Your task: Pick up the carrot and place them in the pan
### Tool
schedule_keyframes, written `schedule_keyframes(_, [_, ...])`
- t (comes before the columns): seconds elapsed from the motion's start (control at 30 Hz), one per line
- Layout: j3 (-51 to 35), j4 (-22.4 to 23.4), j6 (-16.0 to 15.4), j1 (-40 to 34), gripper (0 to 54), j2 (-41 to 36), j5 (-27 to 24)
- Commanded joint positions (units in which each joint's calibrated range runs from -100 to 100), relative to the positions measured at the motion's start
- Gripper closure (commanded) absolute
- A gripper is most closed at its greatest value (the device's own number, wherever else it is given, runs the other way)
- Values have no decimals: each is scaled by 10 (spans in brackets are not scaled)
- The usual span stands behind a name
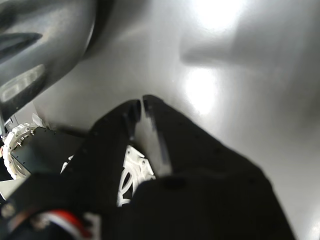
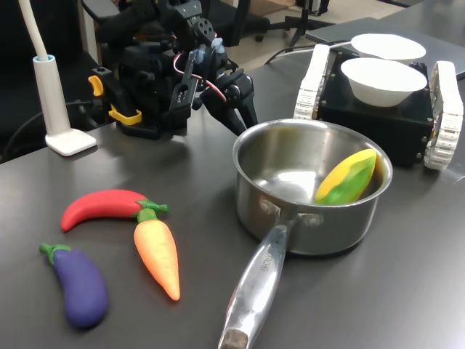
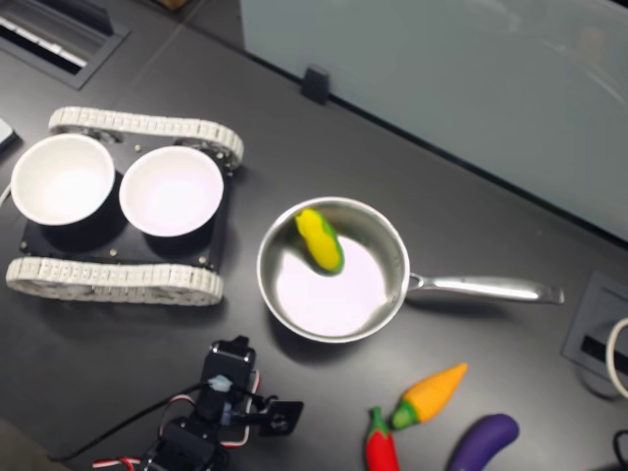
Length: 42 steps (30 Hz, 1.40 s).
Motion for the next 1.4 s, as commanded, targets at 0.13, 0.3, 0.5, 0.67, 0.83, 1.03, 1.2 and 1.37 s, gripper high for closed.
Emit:
schedule_keyframes(0.13, [-28, 4, -2, 6, 534, -7, 4])
schedule_keyframes(0.3, [-42, 17, -2, -3, 534, -6, 9])
schedule_keyframes(0.5, [-107, 46, -2, 25, 534, 36, 22])
schedule_keyframes(0.67, [-171, 66, -5, 47, 534, 91, 36])
schedule_keyframes(0.83, [-255, 64, -49, 161, 534, 205, 70])
schedule_keyframes(1.03, [-340, 86, -49, 217, 534, 267, 94])
schedule_keyframes(1.2, [-441, 137, -51, 256, 534, 321, 108])
schedule_keyframes(1.37, [-524, 156, -51, 310, 534, 367, 120])
